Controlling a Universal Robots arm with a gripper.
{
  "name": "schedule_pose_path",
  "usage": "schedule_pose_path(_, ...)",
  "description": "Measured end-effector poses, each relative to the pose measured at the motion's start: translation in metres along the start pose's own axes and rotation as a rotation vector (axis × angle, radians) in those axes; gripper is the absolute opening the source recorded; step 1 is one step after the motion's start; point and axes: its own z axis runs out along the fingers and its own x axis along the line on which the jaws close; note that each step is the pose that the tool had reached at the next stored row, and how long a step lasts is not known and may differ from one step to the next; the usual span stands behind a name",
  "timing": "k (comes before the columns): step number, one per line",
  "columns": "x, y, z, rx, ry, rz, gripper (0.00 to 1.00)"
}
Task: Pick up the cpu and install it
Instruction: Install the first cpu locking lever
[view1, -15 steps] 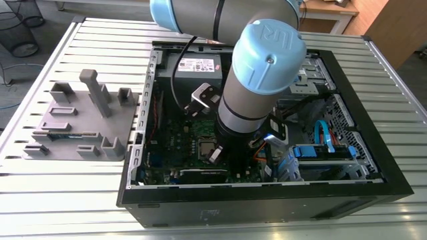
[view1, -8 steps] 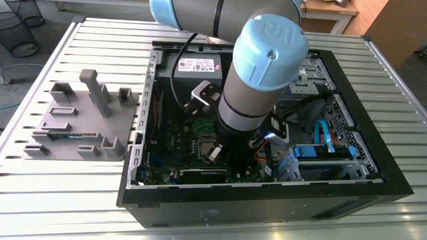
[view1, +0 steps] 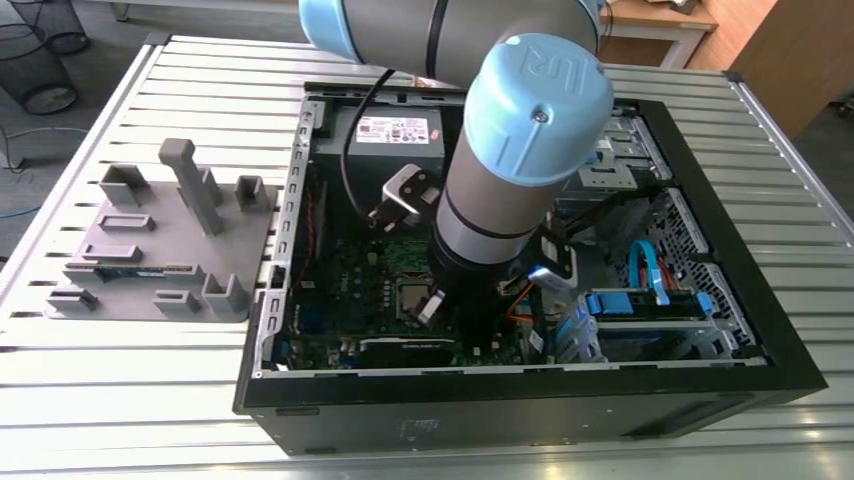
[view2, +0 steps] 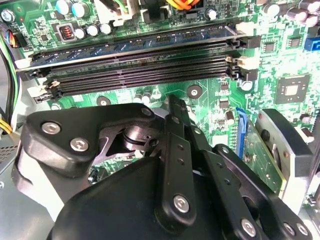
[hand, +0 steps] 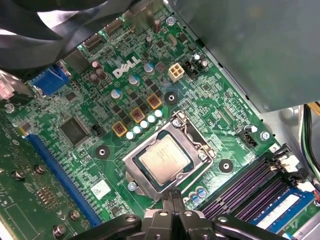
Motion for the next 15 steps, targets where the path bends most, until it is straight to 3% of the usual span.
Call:
schedule_pose_path(7,0.0000,-0.0007,0.0048,0.0038,-0.0073,-0.011,0.11)
schedule_pose_path(15,0.0015,0.0011,0.0054,-0.0020,-0.0163,-0.017,0.11)
